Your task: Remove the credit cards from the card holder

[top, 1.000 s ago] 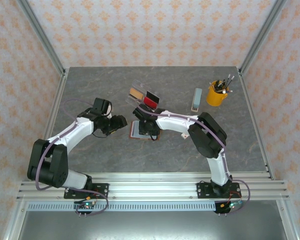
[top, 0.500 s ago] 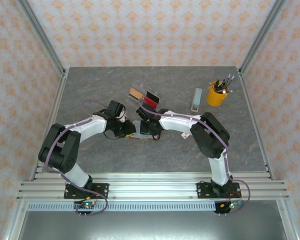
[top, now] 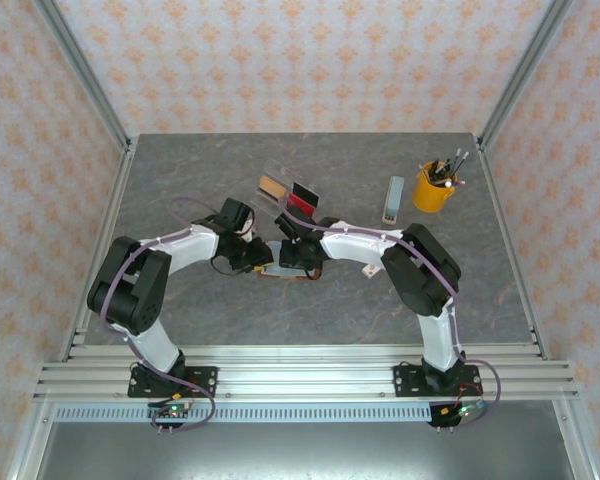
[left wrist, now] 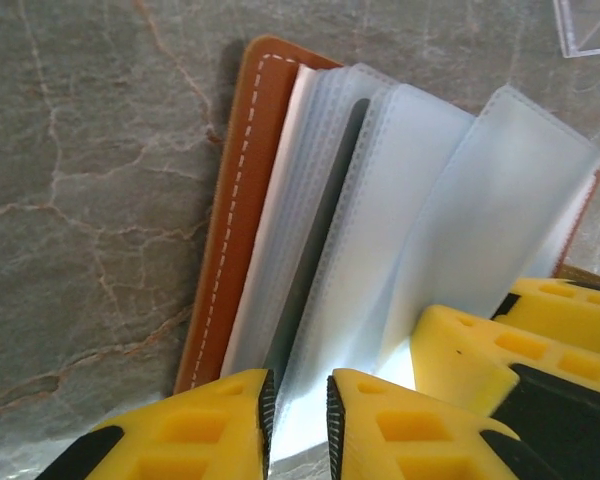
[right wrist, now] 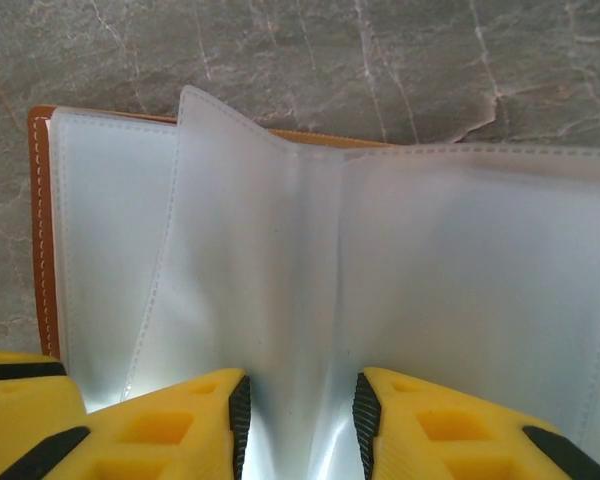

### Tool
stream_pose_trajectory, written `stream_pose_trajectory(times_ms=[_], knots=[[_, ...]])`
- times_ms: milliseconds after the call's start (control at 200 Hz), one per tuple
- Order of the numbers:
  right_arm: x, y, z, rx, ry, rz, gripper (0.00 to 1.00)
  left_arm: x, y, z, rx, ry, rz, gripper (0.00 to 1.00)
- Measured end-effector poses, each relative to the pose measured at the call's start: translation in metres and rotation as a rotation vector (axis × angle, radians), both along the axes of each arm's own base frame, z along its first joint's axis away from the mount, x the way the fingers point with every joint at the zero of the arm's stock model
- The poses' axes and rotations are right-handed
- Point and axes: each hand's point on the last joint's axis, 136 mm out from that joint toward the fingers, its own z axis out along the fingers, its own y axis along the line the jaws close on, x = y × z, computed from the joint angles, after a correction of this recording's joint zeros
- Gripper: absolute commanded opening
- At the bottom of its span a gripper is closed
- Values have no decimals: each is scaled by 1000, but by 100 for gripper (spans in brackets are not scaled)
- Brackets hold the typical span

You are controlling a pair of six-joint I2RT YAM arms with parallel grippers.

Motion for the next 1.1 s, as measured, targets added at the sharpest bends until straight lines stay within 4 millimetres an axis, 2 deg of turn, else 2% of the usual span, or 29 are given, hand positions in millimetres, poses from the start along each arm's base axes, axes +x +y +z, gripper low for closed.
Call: stream_pose_trajectory(times_ms=[60, 180, 400, 525, 811, 1101], knots=[[0, 0, 0, 3, 0, 0, 36, 0, 0, -2, 2, 4, 0, 25], [0, 1, 0, 10, 1, 1, 33, 2, -1, -2, 1, 4, 0, 17], [0, 1, 0, 23, 0, 8, 31, 1, -4, -1, -20, 8, -9, 11], [-1, 1, 2, 37, -9, 10, 31, 1, -8, 2, -49, 11, -18, 0], [-10, -10, 7, 58, -15, 8, 34, 0, -15, 14, -96, -6, -39, 0], [-12, -13, 36, 141, -81, -11, 48, 3, -16, 30, -110, -59, -55, 0]])
